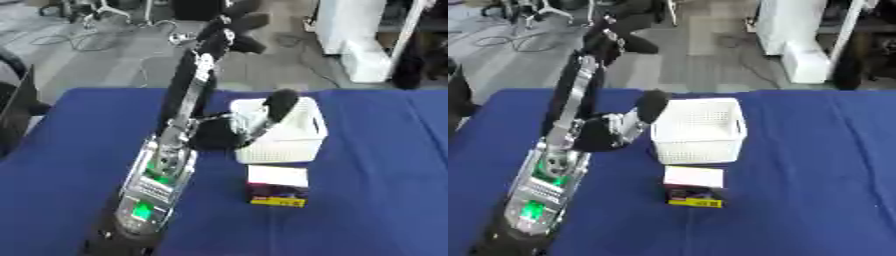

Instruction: Pick up objects on the table and place them in the box.

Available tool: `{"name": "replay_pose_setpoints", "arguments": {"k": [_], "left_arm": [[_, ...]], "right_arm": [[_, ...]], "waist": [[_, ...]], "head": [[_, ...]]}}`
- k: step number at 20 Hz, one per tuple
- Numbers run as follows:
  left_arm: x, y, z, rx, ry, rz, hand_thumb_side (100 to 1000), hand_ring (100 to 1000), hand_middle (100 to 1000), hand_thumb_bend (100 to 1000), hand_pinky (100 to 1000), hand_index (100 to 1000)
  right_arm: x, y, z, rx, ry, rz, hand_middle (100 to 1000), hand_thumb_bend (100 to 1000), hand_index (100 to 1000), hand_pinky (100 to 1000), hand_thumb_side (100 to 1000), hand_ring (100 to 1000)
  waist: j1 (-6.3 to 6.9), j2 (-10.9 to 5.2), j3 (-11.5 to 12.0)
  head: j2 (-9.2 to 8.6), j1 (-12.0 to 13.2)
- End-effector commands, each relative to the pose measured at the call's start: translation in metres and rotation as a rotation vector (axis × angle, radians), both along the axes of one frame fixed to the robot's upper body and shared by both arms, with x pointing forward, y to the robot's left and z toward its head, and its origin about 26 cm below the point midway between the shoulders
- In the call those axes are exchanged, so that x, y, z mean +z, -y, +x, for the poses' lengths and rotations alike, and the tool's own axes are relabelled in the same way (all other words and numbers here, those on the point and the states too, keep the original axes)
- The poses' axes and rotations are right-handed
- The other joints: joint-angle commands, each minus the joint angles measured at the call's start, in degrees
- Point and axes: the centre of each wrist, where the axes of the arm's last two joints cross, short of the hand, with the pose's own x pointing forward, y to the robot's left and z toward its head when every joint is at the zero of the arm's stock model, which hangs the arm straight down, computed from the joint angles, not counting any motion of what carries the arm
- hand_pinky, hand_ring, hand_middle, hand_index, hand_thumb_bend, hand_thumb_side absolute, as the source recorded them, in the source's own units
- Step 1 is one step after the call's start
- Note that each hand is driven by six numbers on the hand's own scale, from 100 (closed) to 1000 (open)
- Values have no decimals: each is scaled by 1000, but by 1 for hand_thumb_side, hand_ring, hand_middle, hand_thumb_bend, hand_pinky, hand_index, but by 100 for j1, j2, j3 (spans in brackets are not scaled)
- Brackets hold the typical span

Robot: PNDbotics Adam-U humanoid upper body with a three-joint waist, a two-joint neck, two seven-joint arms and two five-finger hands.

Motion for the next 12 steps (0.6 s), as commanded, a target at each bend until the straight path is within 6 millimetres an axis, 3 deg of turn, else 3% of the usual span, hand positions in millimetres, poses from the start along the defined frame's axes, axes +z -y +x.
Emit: {"name": "replay_pose_setpoints", "arguments": {"k": [1, 12], "left_arm": [[4, -1, 0, -4, 9, 56, 692, 684, 888, 508, 719, 857], [5, -1, 20, 21, -172, 516, 805, 714, 914, 507, 710, 890]], "right_arm": [[10, 2, 0, 3, 29, -25, 451, 100, 535, 295, 1000, 453], [7, 4, -2, -11, 9, -27, 449, 100, 535, 294, 1000, 453]], "waist": [[-20, -41, -29], [-13, -127, -147]], "head": [[-55, 51], [-71, -140]]}}
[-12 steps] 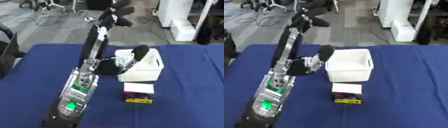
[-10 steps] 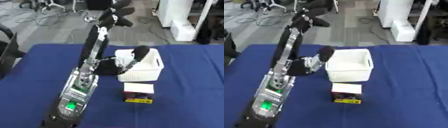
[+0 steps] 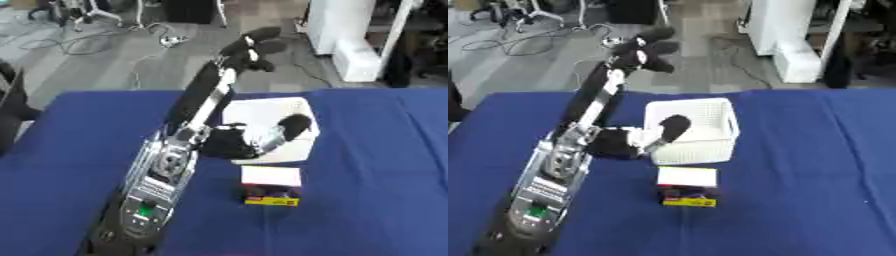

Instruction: Pick up objects on the table and place them in the box.

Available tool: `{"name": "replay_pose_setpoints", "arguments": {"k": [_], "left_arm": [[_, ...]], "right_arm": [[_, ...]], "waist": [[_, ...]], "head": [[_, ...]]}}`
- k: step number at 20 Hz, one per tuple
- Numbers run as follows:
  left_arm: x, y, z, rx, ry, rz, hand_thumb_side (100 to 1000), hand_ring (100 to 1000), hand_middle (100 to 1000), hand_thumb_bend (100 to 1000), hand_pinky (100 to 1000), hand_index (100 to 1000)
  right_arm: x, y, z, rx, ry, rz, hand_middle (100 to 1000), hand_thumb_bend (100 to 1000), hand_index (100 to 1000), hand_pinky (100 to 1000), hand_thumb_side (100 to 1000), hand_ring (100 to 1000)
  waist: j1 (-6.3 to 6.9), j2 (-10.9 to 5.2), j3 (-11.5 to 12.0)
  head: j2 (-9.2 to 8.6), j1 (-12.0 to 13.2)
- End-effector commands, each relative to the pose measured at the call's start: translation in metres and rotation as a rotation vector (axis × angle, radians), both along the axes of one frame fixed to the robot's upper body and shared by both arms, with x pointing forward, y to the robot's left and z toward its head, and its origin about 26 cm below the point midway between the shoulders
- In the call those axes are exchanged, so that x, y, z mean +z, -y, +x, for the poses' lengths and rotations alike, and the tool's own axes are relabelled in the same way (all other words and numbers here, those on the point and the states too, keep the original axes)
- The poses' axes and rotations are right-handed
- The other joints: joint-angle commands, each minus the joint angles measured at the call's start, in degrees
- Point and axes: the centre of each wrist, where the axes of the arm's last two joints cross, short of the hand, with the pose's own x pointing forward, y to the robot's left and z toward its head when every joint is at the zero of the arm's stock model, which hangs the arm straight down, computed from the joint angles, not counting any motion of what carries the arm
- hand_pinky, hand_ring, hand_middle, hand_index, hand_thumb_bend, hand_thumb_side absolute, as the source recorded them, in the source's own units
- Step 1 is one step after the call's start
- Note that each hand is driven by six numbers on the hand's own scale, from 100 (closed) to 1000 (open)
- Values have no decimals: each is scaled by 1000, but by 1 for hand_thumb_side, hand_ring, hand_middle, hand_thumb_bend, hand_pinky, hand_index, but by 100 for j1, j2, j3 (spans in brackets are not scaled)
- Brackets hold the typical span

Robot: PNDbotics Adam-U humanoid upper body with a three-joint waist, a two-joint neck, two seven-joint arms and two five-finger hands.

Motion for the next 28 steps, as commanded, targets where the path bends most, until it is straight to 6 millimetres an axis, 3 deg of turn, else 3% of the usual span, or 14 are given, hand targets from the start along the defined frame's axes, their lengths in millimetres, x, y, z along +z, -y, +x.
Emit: {"name": "replay_pose_setpoints", "arguments": {"k": [1, 7, 16, 28], "left_arm": [[7, -3, 7, 8, -38, 148, 818, 707, 908, 523, 682, 889], [12, -2, 15, -27, -137, 311, 827, 714, 893, 544, 688, 874], [10, -2, 19, -85, -322, 449, 836, 750, 886, 500, 670, 872], [1, -5, 21, -150, -559, 476, 834, 722, 896, 485, 638, 937]], "right_arm": [[8, 4, -2, -8, 17, -27, 449, 100, 535, 294, 1000, 453], [8, 4, -1, -8, 9, -30, 448, 100, 535, 294, 1000, 453], [9, 5, -2, -12, 2, -34, 448, 100, 534, 294, 1000, 453], [9, 6, -2, -21, 2, -37, 448, 100, 534, 294, 1000, 454]], "waist": [[-11, -60, -16], [18, -79, -48], [31, -98, -43], [27, -85, -28]], "head": [[-72, -56], [-63, -76], [-44, -128], [46, -242]]}}
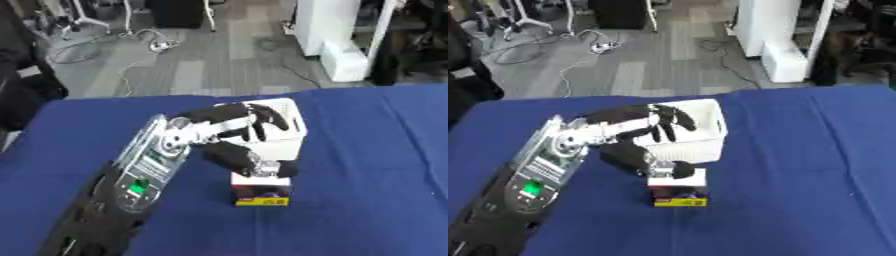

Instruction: Pick up objects on the table and place them in the box.

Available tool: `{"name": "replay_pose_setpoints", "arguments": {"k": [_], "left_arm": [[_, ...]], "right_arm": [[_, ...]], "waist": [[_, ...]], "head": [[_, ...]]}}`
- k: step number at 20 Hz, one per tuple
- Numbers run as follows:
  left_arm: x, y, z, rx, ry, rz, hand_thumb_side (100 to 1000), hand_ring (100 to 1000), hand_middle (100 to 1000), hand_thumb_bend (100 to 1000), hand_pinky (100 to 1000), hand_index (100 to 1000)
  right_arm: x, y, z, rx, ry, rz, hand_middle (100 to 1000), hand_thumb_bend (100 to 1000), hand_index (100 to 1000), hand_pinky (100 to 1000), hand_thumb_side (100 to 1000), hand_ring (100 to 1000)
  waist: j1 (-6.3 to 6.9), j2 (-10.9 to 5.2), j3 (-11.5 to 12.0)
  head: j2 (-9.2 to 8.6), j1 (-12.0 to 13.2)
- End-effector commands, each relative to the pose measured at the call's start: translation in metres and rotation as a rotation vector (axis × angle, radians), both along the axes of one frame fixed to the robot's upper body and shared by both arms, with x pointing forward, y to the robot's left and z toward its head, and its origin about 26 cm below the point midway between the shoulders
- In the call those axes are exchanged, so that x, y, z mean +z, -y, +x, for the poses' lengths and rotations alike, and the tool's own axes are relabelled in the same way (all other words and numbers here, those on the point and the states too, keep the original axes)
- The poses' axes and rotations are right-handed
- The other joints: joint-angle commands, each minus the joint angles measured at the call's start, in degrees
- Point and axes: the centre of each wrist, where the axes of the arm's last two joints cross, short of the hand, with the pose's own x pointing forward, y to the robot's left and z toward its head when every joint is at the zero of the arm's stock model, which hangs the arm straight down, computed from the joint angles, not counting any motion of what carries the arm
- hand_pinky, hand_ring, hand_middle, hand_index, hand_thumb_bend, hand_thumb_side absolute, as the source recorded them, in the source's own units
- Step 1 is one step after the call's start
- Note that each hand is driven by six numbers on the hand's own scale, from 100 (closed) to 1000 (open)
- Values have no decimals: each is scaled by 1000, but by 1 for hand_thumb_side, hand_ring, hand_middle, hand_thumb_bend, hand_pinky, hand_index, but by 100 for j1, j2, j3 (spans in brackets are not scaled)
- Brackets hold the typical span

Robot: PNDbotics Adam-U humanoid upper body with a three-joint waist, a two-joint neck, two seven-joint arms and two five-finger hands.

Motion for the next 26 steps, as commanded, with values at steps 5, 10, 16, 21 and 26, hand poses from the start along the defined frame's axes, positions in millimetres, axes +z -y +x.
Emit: {"name": "replay_pose_setpoints", "arguments": {"k": [5, 10, 16, 21, 26], "left_arm": [[4, -2, -3, -39, -80, 37, 839, 730, 906, 476, 636, 965], [5, -1, -6, -64, -119, 40, 849, 742, 910, 467, 626, 975], [4, -1, -8, -70, -142, 38, 853, 747, 916, 464, 631, 982], [3, -1, -8, -74, -152, 45, 856, 748, 920, 464, 626, 988], [2, 0, -8, -79, -160, 51, 858, 756, 926, 467, 631, 993]], "right_arm": [[8, 3, -1, -10, 19, -29, 448, 100, 534, 294, 1000, 454], [8, 3, -1, -10, 18, -30, 448, 100, 534, 294, 1000, 454], [8, 3, -1, -9, 18, -30, 448, 100, 534, 294, 1000, 454], [9, 3, -1, -9, 18, -29, 448, 100, 534, 294, 1000, 454], [9, 3, -1, -6, 19, -31, 448, 100, 534, 294, 1000, 454]], "waist": [[-23, -22, 12], [-25, -25, 9], [-24, -23, 0], [-22, -25, -2], [-22, -28, -3]], "head": [[-2, -117], [-1, -133], [1, -121], [4, -112], [11, -97]]}}
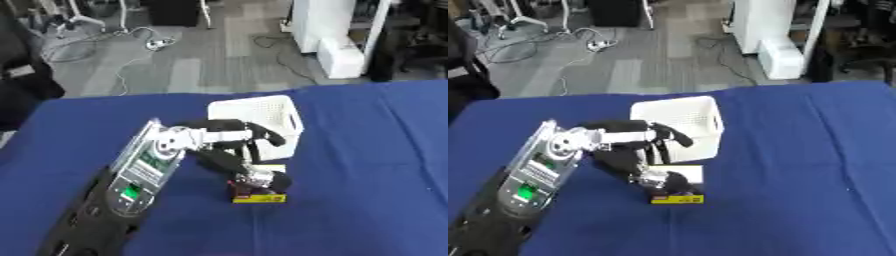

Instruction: Pick up objects on the table and place them in the box.

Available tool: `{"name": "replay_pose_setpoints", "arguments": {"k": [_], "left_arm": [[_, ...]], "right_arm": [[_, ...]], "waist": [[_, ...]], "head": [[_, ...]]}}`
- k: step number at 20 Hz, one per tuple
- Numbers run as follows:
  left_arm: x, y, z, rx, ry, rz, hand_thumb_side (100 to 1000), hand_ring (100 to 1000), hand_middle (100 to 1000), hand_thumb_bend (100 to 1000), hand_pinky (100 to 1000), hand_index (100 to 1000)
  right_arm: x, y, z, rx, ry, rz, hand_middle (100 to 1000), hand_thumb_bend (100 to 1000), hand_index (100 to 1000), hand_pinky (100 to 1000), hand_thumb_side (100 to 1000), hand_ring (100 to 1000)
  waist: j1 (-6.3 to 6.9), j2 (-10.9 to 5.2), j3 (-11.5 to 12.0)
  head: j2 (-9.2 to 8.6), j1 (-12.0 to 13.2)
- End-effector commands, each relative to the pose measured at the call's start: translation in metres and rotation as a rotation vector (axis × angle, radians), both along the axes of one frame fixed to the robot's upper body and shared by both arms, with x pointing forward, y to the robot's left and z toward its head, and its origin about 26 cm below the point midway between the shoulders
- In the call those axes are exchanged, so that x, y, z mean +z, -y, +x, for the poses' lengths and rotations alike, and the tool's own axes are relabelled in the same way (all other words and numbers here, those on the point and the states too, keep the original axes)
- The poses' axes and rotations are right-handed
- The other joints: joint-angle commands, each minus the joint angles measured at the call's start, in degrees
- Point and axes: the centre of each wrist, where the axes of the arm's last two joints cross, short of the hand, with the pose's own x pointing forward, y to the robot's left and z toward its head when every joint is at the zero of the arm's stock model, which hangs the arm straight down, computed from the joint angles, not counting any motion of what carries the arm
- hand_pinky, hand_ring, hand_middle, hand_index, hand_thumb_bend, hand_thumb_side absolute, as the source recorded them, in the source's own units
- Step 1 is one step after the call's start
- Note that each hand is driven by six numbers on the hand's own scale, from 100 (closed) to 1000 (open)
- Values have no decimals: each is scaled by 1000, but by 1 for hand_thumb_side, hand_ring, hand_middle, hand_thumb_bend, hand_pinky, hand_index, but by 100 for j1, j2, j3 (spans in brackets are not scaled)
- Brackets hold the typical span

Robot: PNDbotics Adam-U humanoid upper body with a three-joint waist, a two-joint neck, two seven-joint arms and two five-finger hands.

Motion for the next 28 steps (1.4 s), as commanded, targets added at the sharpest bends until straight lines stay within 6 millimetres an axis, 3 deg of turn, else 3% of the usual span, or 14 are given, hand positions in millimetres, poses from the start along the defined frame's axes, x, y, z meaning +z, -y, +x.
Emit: {"name": "replay_pose_setpoints", "arguments": {"k": [1, 8, 17, 28], "left_arm": [[6, 0, -1, -11, 10, 2, 858, 756, 926, 467, 631, 993], [1, 2, 0, -11, -6, 11, 858, 805, 968, 484, 648, 1000], [-10, 10, 6, -13, -20, 63, 847, 951, 1000, 571, 801, 1000], [-21, 9, 18, 36, -24, 130, 834, 989, 1000, 600, 874, 1000]], "right_arm": [[9, 3, -1, -1, 22, -27, 448, 100, 534, 294, 1000, 454], [9, 3, -1, 2, 23, -30, 448, 100, 534, 294, 1000, 454], [9, 2, -1, 6, 22, -31, 448, 100, 535, 294, 1000, 454], [10, 2, 0, 8, 21, -29, 448, 100, 535, 294, 1000, 454]], "waist": [[-22, -30, -4], [-21, -26, -7], [-14, -29, -28], [-12, -28, -38]], "head": [[-8, -39], [12, -30], [15, -17], [6, -12]]}}
